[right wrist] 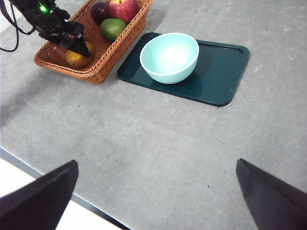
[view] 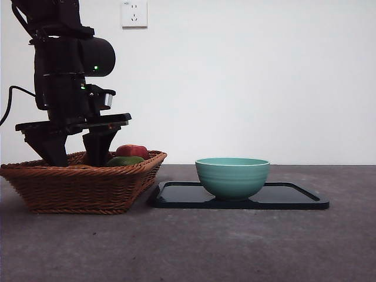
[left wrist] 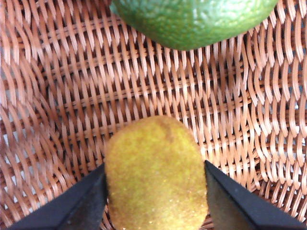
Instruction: Pick up the wifruite, put it on the bowl, pick up the plate, put it on desk
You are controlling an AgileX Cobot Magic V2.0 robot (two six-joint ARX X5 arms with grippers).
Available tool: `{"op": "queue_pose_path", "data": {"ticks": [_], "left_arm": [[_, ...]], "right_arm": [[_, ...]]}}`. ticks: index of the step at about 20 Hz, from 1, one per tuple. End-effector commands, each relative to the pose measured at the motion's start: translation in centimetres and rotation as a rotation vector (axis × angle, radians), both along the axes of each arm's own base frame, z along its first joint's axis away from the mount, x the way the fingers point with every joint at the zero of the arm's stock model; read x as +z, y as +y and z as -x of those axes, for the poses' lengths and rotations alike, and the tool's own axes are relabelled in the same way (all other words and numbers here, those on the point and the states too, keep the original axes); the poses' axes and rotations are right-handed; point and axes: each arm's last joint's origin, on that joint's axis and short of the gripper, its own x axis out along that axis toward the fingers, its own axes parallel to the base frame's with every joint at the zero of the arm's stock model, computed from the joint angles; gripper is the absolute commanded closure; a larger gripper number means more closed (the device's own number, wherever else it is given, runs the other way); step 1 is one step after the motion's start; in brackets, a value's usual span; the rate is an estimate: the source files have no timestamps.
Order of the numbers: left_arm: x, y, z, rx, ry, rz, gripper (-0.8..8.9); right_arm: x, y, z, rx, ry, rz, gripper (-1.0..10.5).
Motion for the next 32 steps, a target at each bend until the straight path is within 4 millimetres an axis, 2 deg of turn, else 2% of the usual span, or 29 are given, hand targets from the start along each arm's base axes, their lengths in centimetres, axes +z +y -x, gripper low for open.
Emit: {"op": "queue_pose_path", "data": {"ticks": [1, 2, 4, 7, 11, 14, 18, 24, 28, 32], "left_arm": [[-0.7, -0.3, -0.5, 0.001, 0.015, -0.007, 5.64], [-0.6, -0.3, -0.5, 0.001, 0.015, -0.007, 5.33], [-0.1, -0.4, -0.7, 0.001, 0.012, -0.006, 4.04], [1.8, -0.6, -1.2, -0.002, -0.006, 0.0, 3.38], [5.8, -0.6, -1.3, -0.026, -0.038, 0.004, 2.5], [9.3, -0.2, -0.2, -0.028, -0.106, 0.028, 2.45], [14.5, 1.2, 3.5, -0.048, -0.225, 0.067, 2.46], [21.8, 3.7, 11.8, -0.161, -0.425, 0.163, 2.47], [24.4, 4.9, 17.3, -0.337, -0.497, 0.293, 2.51], [25.6, 5.9, 21.6, -0.489, -0.531, 0.385, 2.51]], "right_arm": [[0.3, 0.0, 0.0, -0.001, -0.01, -0.012, 4.2], [0.3, 0.0, 0.0, 0.0, -0.009, -0.012, 4.2], [0.2, 0.0, 0.0, 0.0, -0.006, -0.011, 4.2], [0.2, 0.0, 0.0, 0.0, -0.006, -0.011, 4.2], [0.3, 0.0, 0.0, 0.0, -0.007, -0.012, 4.2], [0.3, 0.0, 0.0, 0.0, -0.007, -0.012, 4.2], [0.3, 0.0, -0.1, -0.002, -0.013, -0.013, 4.2], [0.3, 0.0, -0.1, -0.007, -0.016, -0.01, 4.2], [0.3, 0.0, -0.1, -0.006, -0.016, -0.01, 4.2], [0.3, 0.0, -0.1, -0.006, -0.015, -0.01, 4.2]]}}
